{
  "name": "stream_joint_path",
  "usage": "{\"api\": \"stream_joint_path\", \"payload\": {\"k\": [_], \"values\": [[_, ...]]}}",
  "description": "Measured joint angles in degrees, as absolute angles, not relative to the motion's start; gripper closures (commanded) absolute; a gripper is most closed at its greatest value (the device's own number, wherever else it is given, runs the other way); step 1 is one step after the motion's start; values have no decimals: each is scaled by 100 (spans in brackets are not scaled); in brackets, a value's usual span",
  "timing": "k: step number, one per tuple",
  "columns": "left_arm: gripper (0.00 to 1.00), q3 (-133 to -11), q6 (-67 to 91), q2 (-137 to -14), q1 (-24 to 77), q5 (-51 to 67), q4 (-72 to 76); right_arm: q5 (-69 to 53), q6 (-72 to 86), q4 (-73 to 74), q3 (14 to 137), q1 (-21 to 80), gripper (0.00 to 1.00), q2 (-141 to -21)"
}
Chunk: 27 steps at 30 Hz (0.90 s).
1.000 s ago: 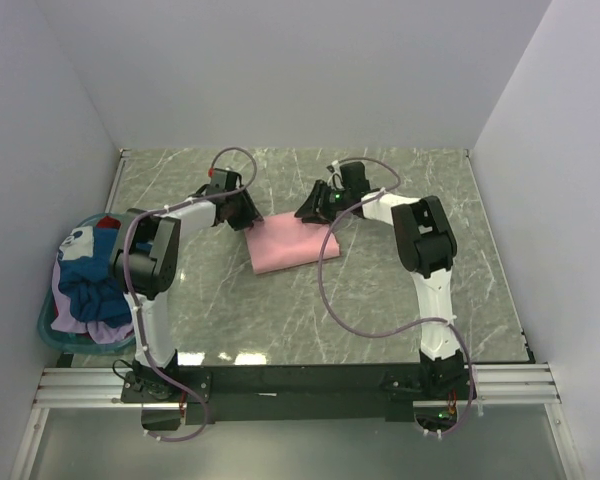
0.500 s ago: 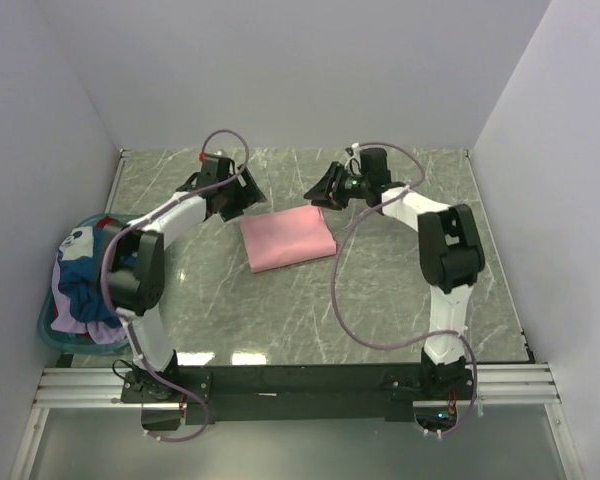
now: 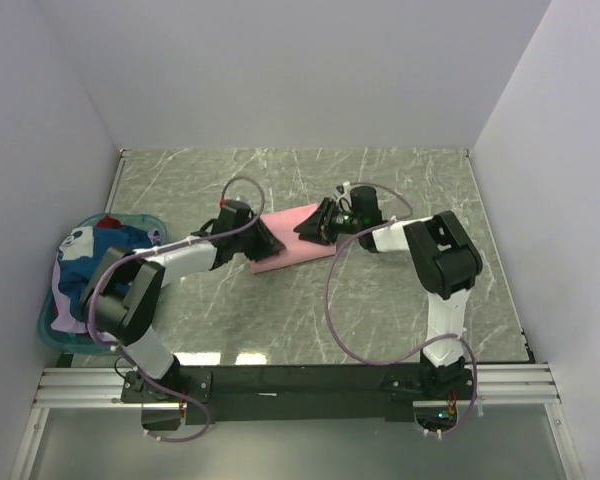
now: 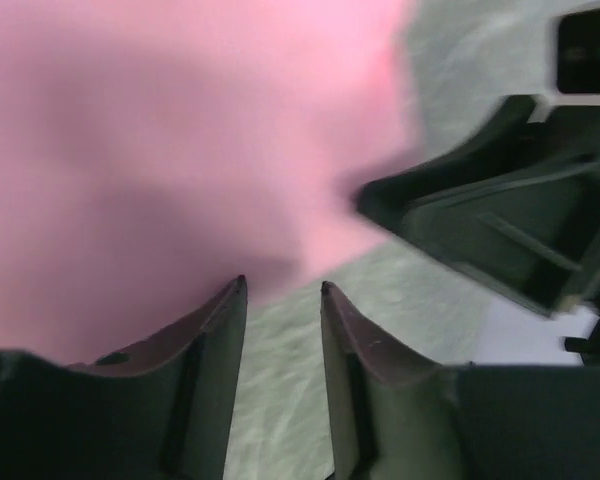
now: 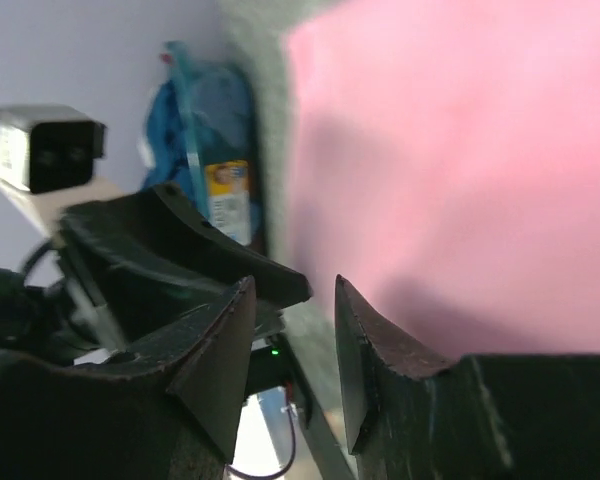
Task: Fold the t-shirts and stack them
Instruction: Fold the tshirt
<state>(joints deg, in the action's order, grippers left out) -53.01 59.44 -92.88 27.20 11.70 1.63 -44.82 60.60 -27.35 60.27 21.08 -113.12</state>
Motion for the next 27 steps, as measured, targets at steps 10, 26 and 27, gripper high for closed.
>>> {"api": "stream_joint_path", "payload": {"k": [10,26,27], "values": [[68,-3837,6772,-9616,1942,1671,1411,-4794,6318,-3817,5557,1868,57,-12272],[69,-3601,6414,-8014,1874,1557,851,-4440,6139,-3371,5516,2362,56,-10962],[71,-3603,6401,-8009,1909,1553,860,-4416,6237,-3503,5518,2526,56,-10951]]}}
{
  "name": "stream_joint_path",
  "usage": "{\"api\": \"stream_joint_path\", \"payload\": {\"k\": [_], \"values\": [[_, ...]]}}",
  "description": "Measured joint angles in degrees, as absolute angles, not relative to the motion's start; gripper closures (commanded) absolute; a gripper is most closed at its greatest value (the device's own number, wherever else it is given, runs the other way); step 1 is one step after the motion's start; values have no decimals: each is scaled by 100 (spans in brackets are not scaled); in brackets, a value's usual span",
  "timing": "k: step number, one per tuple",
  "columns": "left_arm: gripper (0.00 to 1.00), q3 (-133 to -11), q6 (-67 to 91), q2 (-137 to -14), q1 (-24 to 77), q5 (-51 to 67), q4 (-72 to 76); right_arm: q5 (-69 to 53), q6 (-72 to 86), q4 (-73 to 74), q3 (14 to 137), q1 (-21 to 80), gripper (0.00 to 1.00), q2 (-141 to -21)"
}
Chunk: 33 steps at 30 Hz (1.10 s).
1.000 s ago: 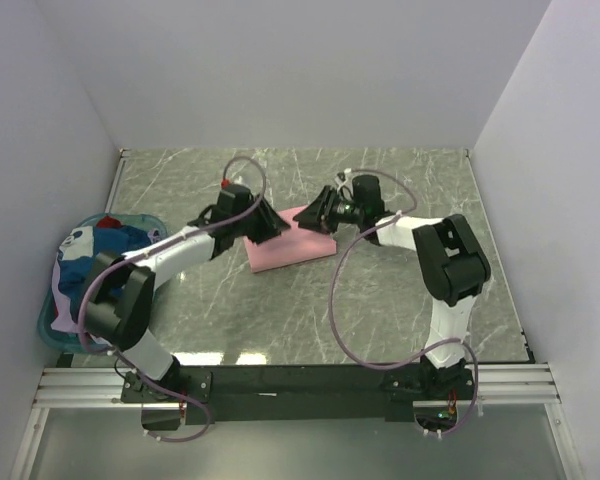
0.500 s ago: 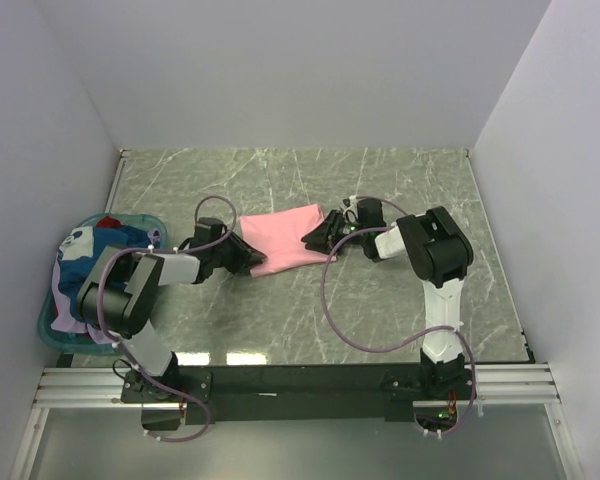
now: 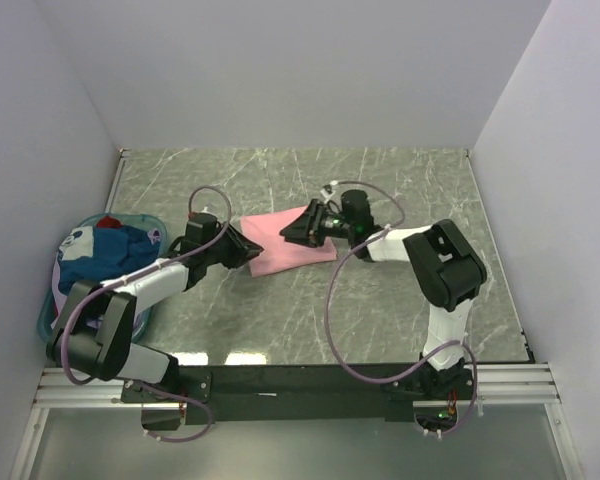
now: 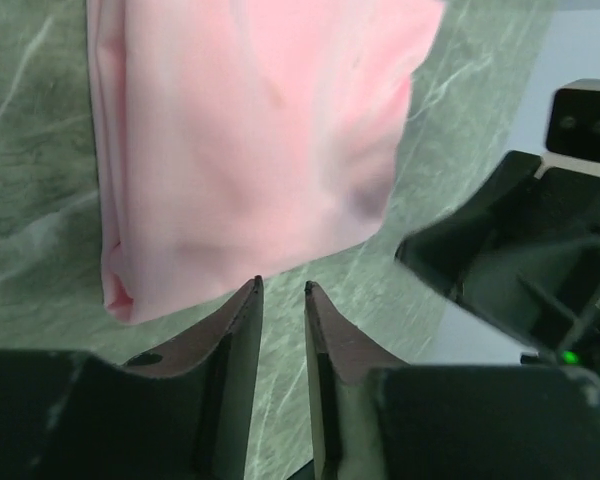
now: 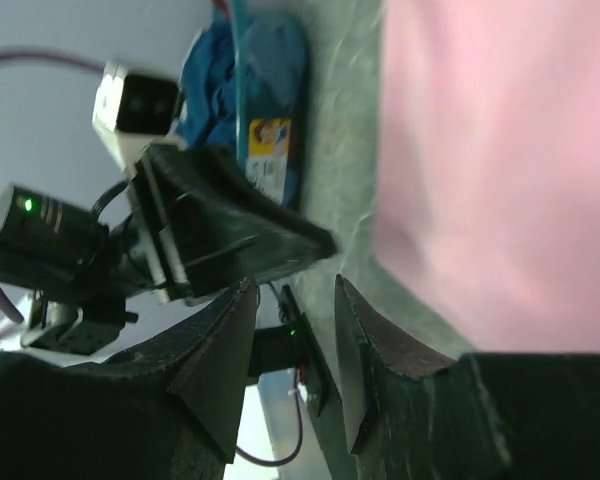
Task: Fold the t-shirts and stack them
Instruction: Fold the tshirt
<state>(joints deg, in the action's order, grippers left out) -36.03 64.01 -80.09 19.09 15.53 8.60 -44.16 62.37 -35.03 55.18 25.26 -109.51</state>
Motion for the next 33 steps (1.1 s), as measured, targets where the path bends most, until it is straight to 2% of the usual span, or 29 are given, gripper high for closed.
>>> {"api": "stream_joint_path", "payload": {"k": [5,9,17,26,33], "values": [[79,-3540,6418,-8433,2038,1610,910,-4145,6742,-4139,5478,3238,56,-11240],[84,-3175,6582,-8718,2051,1688,910,-3850,6941,-4381,5349,3415,56,-11762],[87,-2950,6820,-8783,1988,1826,939,-3553,6987,-4412,5131,3336,56,-11979],[87,-2947,6820,-8759,1968,1815,893,-3433,6696,-3879,4901,2969,56,-11231],[87,-2947,6801,-8656,1951,1758,749,-3776,6997,-4729,4324,2429,58,-11611]]}}
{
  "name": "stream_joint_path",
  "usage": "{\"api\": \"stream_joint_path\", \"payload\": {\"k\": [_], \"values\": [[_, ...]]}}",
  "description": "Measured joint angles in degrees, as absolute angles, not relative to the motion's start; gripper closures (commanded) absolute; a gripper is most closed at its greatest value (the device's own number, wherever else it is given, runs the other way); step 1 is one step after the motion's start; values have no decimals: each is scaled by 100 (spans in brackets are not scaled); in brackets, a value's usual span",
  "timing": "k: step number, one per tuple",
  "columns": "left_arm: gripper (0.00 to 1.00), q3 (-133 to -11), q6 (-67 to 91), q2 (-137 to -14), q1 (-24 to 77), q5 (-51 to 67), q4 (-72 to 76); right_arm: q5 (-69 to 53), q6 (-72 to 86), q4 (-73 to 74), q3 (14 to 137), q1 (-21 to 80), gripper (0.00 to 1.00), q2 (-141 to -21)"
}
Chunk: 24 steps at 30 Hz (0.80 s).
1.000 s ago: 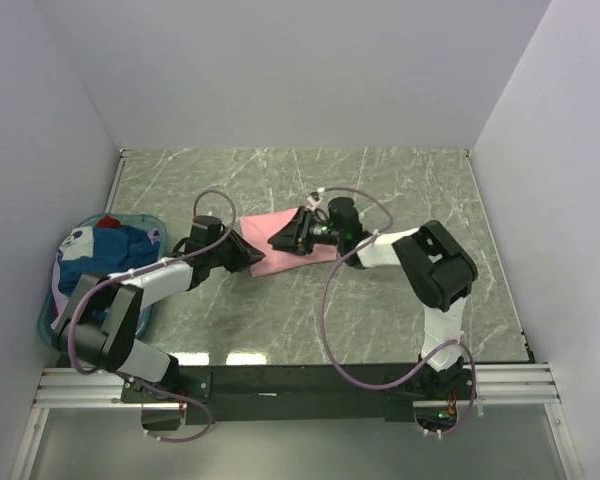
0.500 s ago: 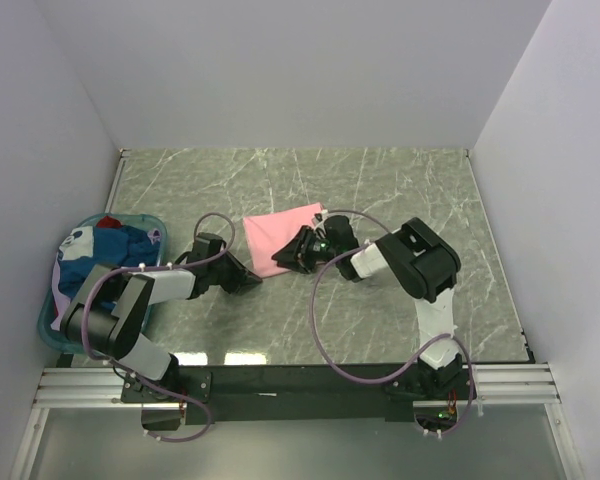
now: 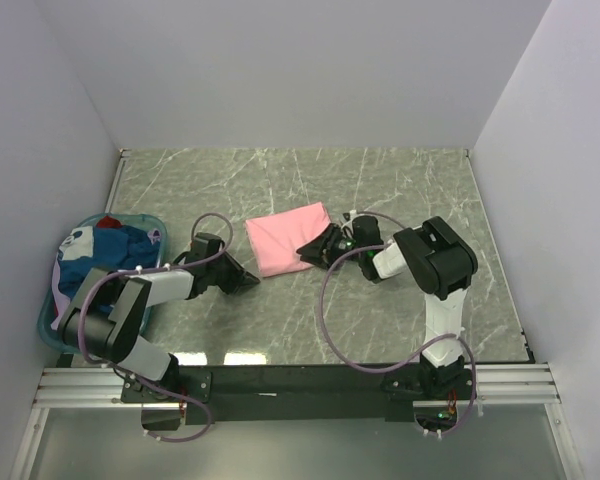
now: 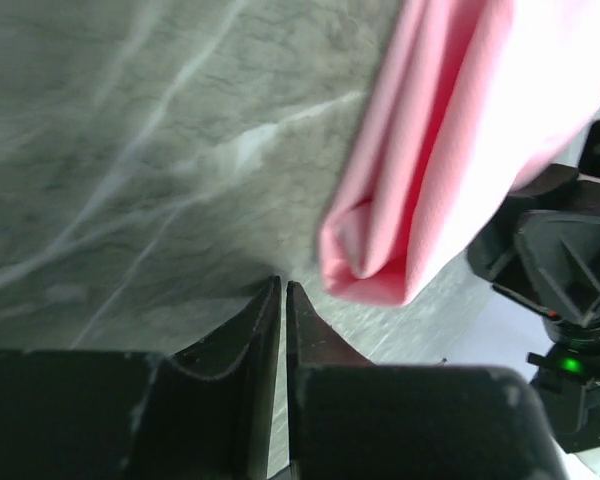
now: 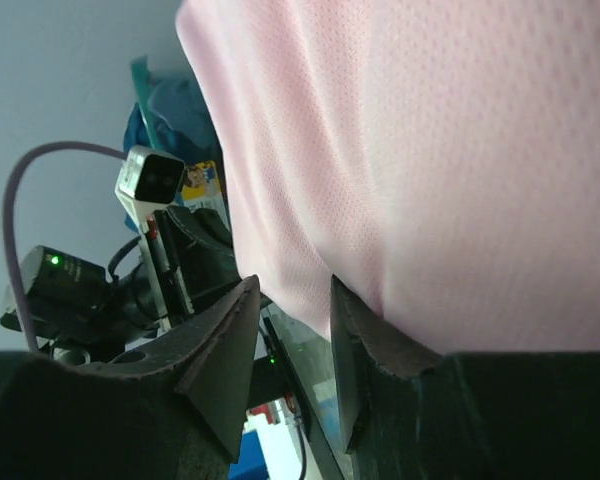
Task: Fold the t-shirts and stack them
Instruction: Fold the tshirt
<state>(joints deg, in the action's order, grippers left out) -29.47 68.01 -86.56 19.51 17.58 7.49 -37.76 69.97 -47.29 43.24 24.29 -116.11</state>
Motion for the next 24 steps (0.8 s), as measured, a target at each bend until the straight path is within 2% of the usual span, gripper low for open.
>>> {"api": "stream_joint_path", "payload": {"k": [3,6,13,19,24], "values": [[86,-2954,6707,-8517,1890,1669,534,-3865,6932,-4768,4331,2261,58,-11601],[85,-3089,6613,-8344,1831,1584,202,-3837,6582,-4139,4532,2220,57,-11371],[84,-4407,6298,-8243,1697,1417,-137,-3710,5594,-2724,5957,2104,57,-10973],[85,-5745,6134,-9417,1664,1431,200,-3804,5470,-2611,6995,1780,57,-11448],[85,-5948,6086,-10407,1612,1428,209,-3828,5489,-2493,7461,1568,57,-12339]]}}
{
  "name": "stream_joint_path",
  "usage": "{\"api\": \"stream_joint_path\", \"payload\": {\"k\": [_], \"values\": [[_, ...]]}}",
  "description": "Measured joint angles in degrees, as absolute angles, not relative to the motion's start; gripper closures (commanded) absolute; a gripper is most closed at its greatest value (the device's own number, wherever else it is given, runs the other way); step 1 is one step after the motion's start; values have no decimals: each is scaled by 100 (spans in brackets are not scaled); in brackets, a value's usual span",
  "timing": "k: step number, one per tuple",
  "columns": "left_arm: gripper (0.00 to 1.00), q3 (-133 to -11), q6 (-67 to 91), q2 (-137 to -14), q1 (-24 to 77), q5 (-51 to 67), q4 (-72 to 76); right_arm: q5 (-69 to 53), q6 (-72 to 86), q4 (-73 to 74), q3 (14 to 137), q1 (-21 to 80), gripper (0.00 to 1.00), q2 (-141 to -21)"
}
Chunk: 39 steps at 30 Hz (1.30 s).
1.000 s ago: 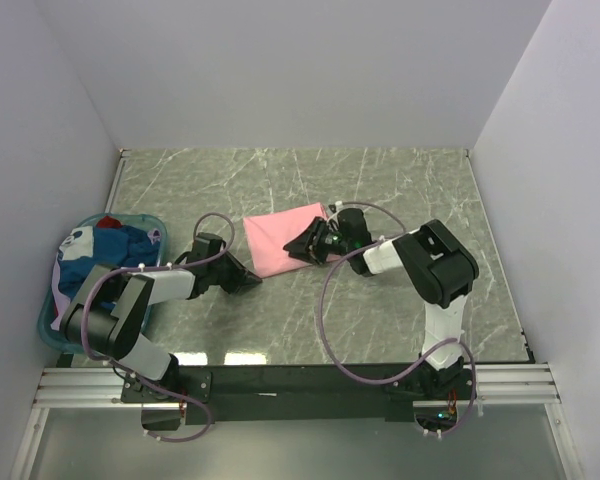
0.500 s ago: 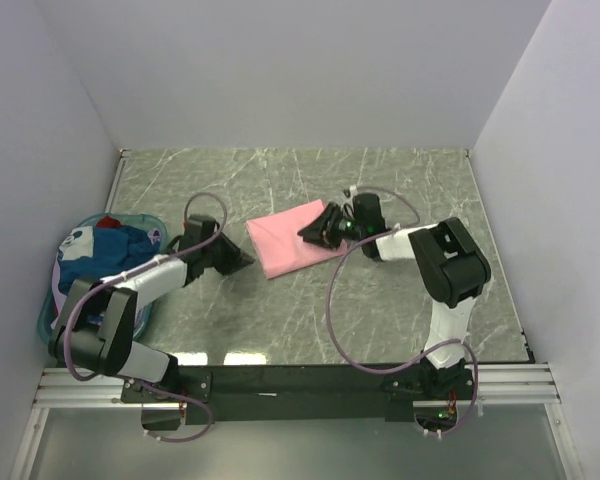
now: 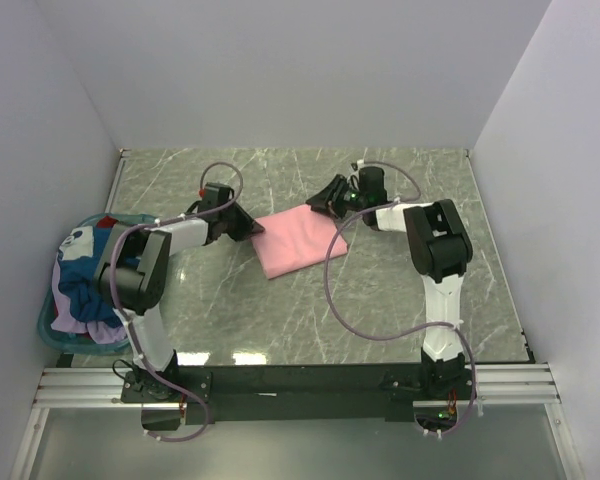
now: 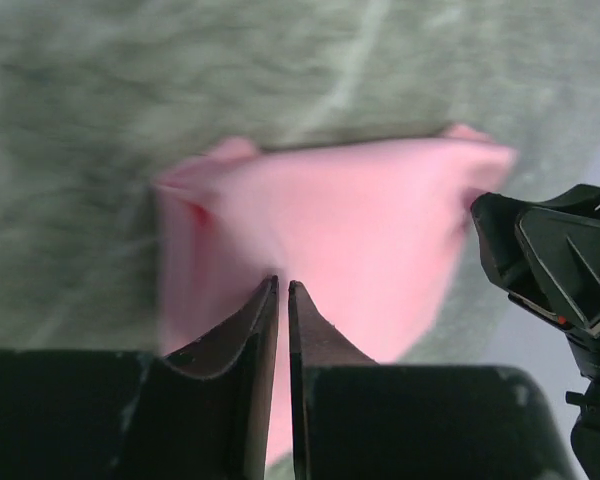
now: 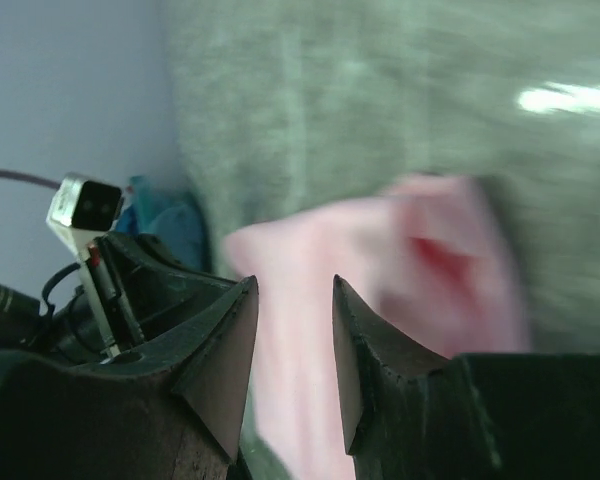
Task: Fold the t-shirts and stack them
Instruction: Fold the tshirt, then neatly place the folded tshirt to the corner
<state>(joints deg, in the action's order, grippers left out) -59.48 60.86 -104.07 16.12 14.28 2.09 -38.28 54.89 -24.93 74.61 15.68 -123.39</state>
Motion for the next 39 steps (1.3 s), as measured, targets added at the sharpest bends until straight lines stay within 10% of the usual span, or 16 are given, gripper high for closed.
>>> {"api": "stream_joint_path", "payload": {"k": [17,30,39], "values": [[70,-6309,5618,-10822,1107,1284,-397,-3804,5301,-1839,7212,1135,54,-12289],[3,-5946,4493,-7192,1105,-567,-1890,-2414,4606,-25,5518,1184,32,-8879],[10,-4825,3959,-4908,1098,-2180,-2305,-1439,6108,25,4069,2300,28,-8331]]}}
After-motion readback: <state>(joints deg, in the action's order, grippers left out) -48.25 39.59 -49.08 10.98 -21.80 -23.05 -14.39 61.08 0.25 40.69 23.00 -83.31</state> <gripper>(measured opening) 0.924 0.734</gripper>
